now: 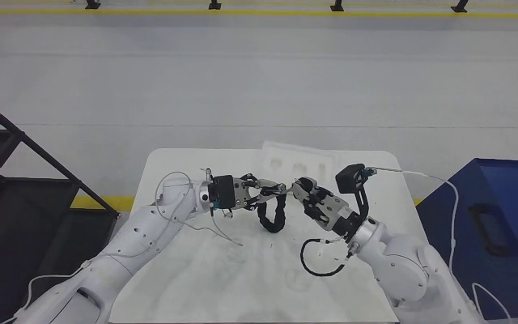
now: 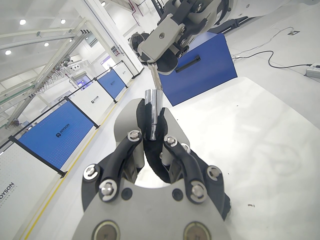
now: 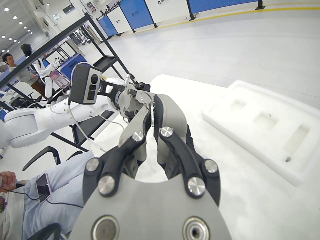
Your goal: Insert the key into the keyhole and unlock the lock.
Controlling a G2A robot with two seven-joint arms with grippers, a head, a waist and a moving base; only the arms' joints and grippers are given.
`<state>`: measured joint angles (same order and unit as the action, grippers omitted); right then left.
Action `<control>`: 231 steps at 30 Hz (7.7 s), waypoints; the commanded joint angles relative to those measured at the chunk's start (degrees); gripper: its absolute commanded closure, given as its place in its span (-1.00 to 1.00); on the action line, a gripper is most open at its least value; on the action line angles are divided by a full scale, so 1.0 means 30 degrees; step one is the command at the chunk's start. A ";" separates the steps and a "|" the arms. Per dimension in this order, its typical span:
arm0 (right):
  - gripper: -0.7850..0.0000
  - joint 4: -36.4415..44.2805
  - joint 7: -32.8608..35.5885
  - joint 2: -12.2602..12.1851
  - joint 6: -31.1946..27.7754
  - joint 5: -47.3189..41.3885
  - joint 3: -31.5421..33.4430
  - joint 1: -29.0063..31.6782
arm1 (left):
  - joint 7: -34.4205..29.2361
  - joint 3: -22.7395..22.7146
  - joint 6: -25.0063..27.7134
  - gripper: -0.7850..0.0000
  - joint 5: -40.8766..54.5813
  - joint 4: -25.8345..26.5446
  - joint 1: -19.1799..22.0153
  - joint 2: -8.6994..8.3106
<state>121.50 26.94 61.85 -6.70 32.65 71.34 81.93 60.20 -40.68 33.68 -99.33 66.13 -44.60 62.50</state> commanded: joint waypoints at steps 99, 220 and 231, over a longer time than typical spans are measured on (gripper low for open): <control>-1.00 -0.2221 -0.3917 0.1340 -0.0792 0.3886 -0.1820 -0.0661 | -0.0081 -0.1156 0.2156 1.00 0.0956 -0.0939 -0.0563 0.0747; 1.00 -0.0662 -0.4724 -0.2125 -1.4848 1.9346 0.0311 -0.3834 | -1.4646 -0.0349 0.8108 1.00 1.1059 0.5034 0.0019 -0.2154; 1.00 -0.1492 -0.2002 -0.2065 -1.4259 1.2337 0.0962 -0.3556 | -1.3827 -0.0146 0.8108 1.00 0.9946 0.5073 0.0261 -0.2151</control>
<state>117.19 20.13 55.67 -49.88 71.65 74.07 71.22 18.57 -41.10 58.00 -69.14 81.38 -43.82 56.02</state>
